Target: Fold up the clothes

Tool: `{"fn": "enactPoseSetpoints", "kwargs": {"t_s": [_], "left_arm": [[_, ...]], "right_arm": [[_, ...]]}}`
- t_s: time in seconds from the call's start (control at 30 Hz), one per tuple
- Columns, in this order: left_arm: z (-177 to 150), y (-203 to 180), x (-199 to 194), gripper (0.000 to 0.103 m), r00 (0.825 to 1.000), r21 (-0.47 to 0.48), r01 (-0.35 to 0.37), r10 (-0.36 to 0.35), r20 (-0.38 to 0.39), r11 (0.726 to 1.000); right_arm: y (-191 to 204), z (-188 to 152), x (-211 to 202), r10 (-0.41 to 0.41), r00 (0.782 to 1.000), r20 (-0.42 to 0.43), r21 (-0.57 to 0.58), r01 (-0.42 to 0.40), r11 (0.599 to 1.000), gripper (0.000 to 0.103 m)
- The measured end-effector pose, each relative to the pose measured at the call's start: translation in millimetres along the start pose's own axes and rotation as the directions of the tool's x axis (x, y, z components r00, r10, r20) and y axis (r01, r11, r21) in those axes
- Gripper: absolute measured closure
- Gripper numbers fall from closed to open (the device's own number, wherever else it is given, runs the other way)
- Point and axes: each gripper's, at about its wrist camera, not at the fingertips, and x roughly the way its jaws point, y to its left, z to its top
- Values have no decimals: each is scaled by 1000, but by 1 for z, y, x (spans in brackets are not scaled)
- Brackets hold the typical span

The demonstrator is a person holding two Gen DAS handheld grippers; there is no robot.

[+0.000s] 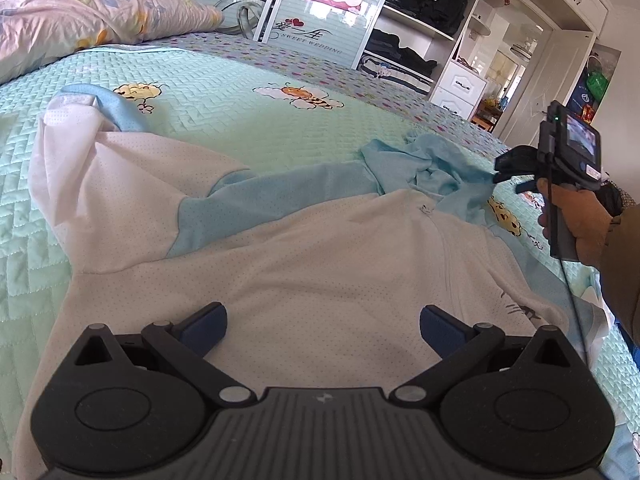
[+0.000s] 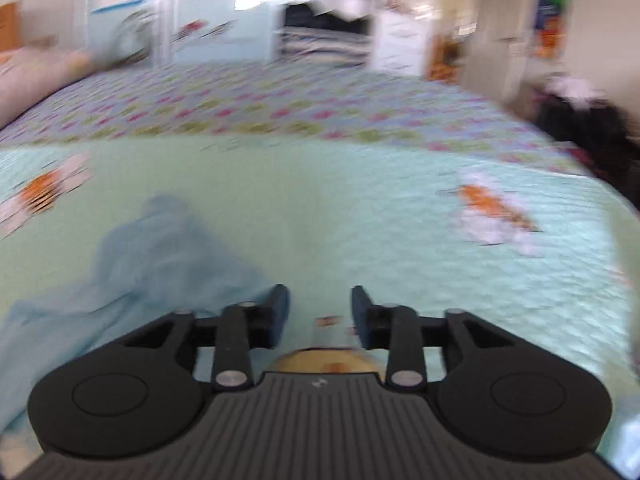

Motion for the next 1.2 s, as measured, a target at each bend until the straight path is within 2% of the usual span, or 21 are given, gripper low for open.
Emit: {"fn": "enactPoseSetpoints", "kwargs": {"t_s": [0.07,0.1,0.13,0.2,0.3,0.37,0.4,0.43,0.6,0.7,0.77,0.8,0.87,0.9,0.93,0.97,1.03,1.07,1.13,1.17,1.2], "left_arm": [[0,0,0,1,1000,3,-2,2,0,1000],[0,0,0,1,1000,3,-2,2,0,1000],[0,0,0,1,1000,3,-2,2,0,1000],[0,0,0,1,1000,2,-1,1,0,1000],[1,0,0,1,1000,0,1,-1,-1,1000],[0,0,0,1,1000,1,1,-1,-1,1000],[0,-1,0,1,1000,4,-1,1,-1,1000],[0,-1,0,1,1000,7,-3,3,-1,1000],[-2,-3,2,1,1000,21,-8,8,3,1000],[-3,-3,3,1,1000,28,-9,8,6,1000],[-3,-3,3,1,1000,30,-8,8,8,1000],[-3,-3,3,1,1000,31,-8,8,9,999],[-4,-4,3,1,1000,34,-10,9,10,999],[-4,-4,3,1,1000,35,-10,10,10,999],[-4,-4,3,1,1000,36,-11,11,10,999],[-4,-4,3,1,1000,36,-11,10,10,999],[-4,-4,3,1,1000,37,-11,11,10,999],[-4,-4,3,1,1000,38,-12,12,10,999],[-4,-4,3,1,1000,40,-14,13,10,999],[-4,-5,4,1,1000,41,-14,14,11,999],[-4,-5,4,1,1000,42,-15,14,11,999]], "right_arm": [[-9,2,-5,-44,999,10,101,42,994,58],[-7,4,-9,-19,1000,22,111,17,994,57],[-1,6,-12,37,999,37,91,-41,995,58],[17,10,-19,90,995,49,46,-92,995,56],[39,18,-15,204,979,13,46,-204,978,51],[59,25,-10,226,974,-14,-6,-226,974,43],[69,29,-5,221,975,-32,-37,-223,974,32],[80,33,0,216,975,-51,-68,-220,973,28],[130,47,27,151,986,-71,-240,-164,957,28],[154,45,54,80,986,-147,-328,-125,936,25],[159,41,68,74,978,-194,-324,-135,936,25],[157,42,70,89,977,-192,-300,-145,943,28],[147,45,73,167,963,-213,-198,-210,957,52],[143,46,71,192,960,-206,-161,-226,961,79],[141,48,66,204,961,-188,-145,-233,962,95],[140,50,59,243,956,-165,-127,-264,956,95],[141,57,40,370,922,-109,-92,-380,920,95],[142,62,30,442,894,-76,-78,-447,891,95],[143,72,9,587,810,6,-49,-586,809,95],[144,78,2,627,778,44,-43,-626,779,95],[147,82,-3,633,770,78,-50,-631,774,95]]}}
